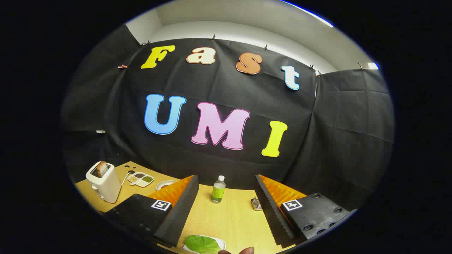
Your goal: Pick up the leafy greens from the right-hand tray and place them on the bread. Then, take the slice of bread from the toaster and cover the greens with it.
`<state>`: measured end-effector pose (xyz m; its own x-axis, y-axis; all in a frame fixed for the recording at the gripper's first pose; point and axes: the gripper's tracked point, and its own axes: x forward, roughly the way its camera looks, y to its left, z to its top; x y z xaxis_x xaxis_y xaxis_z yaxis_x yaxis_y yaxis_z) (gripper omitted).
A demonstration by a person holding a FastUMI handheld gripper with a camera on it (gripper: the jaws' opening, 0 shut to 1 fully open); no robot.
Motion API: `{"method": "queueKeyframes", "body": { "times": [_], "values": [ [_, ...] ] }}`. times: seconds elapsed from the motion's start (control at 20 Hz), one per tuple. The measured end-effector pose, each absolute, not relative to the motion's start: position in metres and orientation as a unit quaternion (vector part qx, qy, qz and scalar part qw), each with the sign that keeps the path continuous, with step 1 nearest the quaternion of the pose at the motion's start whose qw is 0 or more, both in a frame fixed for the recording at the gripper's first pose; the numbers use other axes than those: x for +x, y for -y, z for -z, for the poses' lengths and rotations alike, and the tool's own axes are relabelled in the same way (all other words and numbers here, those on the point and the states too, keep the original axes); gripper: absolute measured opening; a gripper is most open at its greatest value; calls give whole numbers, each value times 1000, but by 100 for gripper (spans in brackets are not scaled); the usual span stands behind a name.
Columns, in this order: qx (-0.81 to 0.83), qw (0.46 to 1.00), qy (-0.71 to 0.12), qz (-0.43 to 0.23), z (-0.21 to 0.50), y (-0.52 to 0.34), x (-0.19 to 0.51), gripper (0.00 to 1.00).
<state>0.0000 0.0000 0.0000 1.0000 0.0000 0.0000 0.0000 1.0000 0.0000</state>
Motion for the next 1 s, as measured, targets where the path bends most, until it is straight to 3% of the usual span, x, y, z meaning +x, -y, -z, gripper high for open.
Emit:
{"method": "queueKeyframes", "body": {
  "times": [0.7,1.0],
  "values": [
    [0,1000,1,-5,1,-3,5,98],
    [-28,995,-74,-66,49,-19,6,98]
  ]
}}
